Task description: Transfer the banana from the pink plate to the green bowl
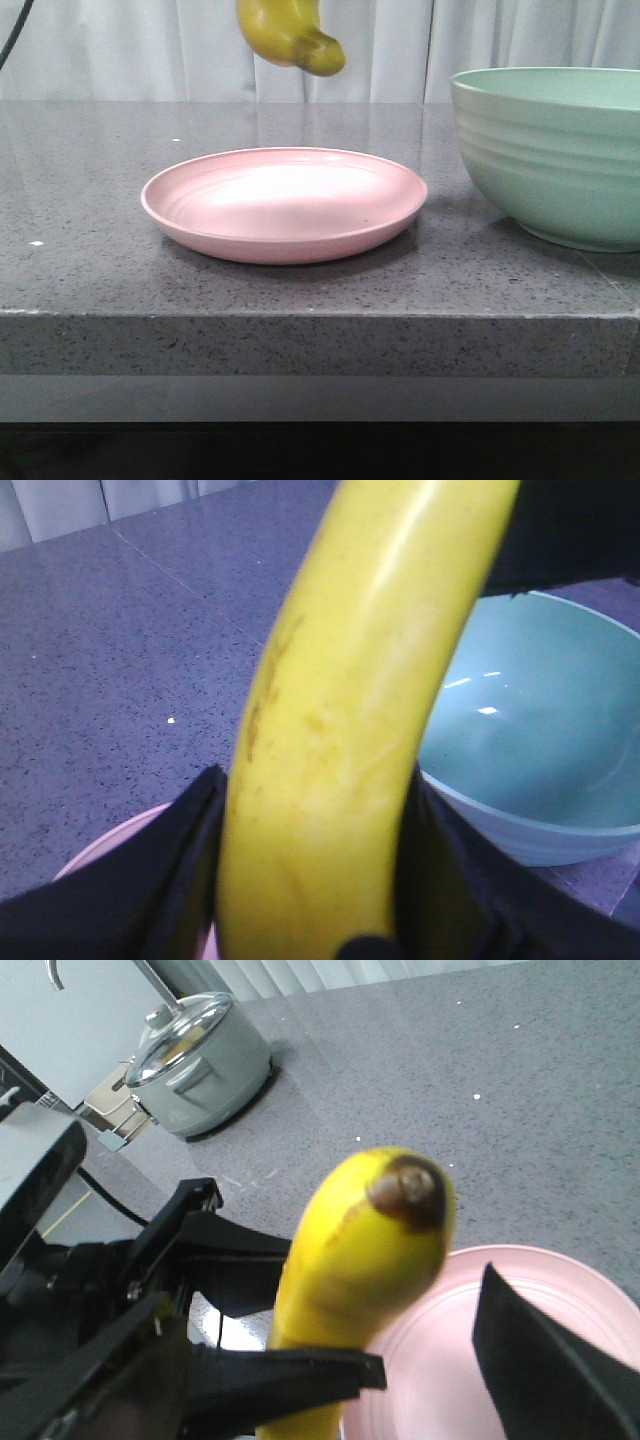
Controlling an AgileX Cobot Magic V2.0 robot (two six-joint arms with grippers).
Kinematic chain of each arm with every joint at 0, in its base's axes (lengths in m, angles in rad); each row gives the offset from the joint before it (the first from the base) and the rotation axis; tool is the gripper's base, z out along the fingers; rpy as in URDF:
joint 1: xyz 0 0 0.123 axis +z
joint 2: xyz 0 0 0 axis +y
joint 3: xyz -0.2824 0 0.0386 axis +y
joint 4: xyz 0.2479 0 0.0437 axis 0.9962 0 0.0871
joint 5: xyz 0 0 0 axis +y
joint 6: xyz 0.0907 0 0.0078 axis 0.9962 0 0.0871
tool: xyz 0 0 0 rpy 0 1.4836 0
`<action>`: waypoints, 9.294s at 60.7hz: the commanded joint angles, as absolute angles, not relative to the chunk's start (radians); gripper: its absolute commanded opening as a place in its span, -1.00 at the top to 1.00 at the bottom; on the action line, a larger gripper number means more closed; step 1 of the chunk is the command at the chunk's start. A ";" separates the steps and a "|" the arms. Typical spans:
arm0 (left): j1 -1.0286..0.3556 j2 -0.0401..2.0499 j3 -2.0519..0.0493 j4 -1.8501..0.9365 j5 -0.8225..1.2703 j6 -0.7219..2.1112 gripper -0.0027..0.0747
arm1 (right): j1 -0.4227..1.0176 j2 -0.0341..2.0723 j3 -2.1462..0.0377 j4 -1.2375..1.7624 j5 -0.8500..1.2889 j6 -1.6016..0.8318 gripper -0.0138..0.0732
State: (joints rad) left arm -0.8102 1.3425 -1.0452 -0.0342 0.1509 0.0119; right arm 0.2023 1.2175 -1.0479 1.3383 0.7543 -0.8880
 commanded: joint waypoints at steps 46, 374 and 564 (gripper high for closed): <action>-0.821 1.315 -1.076 -0.039 0.054 0.011 0.45 | 0.304 1.332 -1.170 1.486 0.698 -0.942 -0.18; -0.821 1.315 -1.076 -0.036 0.069 0.011 -0.31 | 0.065 0.767 -0.963 0.426 0.805 -0.277 -0.43; 0.018 0.049 -0.023 -0.199 -0.055 0.006 0.98 | 0.065 0.764 -0.941 0.426 0.811 -0.277 0.85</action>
State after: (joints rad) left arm 0.0150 0.0736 -0.0165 -0.1912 0.0393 0.0119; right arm 0.0657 0.7690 -0.9167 0.4049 0.8705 -0.2662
